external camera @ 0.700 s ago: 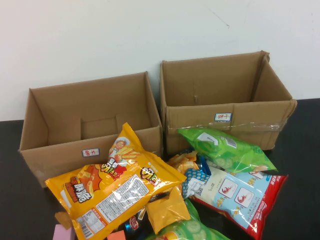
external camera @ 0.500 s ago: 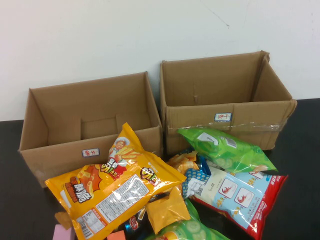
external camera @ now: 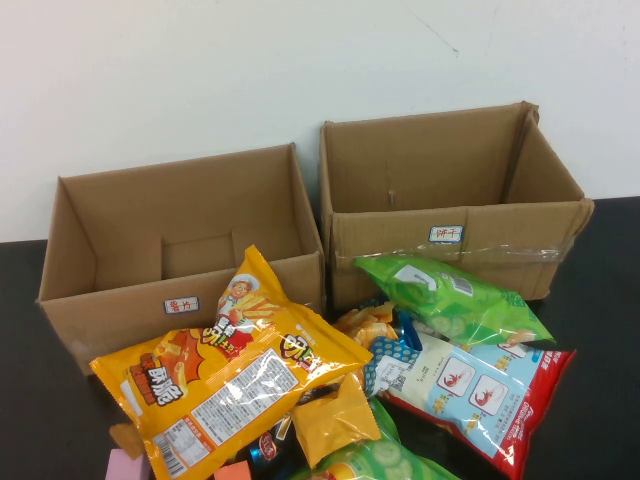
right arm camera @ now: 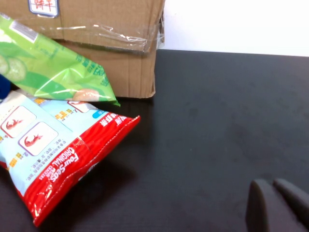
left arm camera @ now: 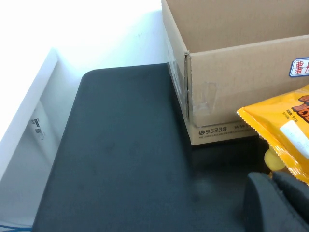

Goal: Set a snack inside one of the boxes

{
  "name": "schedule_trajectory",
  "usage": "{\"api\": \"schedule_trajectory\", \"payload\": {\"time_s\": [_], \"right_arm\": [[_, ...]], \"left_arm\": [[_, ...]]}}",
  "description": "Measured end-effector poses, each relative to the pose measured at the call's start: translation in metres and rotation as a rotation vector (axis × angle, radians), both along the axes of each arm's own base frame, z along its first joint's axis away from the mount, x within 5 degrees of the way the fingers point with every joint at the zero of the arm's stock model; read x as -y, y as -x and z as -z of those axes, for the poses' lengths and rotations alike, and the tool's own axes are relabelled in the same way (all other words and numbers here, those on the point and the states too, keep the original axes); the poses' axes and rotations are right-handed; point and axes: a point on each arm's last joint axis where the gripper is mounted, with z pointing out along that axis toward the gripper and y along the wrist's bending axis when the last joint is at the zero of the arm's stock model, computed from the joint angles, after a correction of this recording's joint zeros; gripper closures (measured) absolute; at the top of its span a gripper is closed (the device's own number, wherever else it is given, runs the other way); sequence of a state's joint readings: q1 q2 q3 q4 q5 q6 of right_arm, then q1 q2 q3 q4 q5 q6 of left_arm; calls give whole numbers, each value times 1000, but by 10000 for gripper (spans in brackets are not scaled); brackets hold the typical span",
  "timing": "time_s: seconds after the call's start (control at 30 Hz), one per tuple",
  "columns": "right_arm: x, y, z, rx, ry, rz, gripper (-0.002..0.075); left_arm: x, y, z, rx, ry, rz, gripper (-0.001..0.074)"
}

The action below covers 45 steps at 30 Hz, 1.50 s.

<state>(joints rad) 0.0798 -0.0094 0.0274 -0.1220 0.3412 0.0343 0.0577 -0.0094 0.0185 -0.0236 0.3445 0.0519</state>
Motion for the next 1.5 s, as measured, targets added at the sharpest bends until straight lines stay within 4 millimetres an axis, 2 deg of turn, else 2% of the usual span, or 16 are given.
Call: {"api": "schedule_trajectory", "payload": {"time_s": [0.97,1.1,1.13,1.2,1.3,1.4,1.5], "right_arm": [[2,0,0,2,49,4,727],[0,0,-4,19,-21,11,727],[0,0,-10,31,-48,17,727],[0,3,-34,96,-104,29,727],[2,15,-91,267,-140,34,727],[4,27,-140,364,-133,35,727],[4,19,-162,333,-76,32,727]], "left_arm": [[0,0,0,0,0,-2,738],[0,0,0,0,0,-2,738],[0,0,0,0,0,-2,738],[0,0,0,0,0,-2,738],[0,0,0,0,0,-2,738],[0,0,0,0,0,-2,738],[0,0,0,0,0,-2,738]]}}
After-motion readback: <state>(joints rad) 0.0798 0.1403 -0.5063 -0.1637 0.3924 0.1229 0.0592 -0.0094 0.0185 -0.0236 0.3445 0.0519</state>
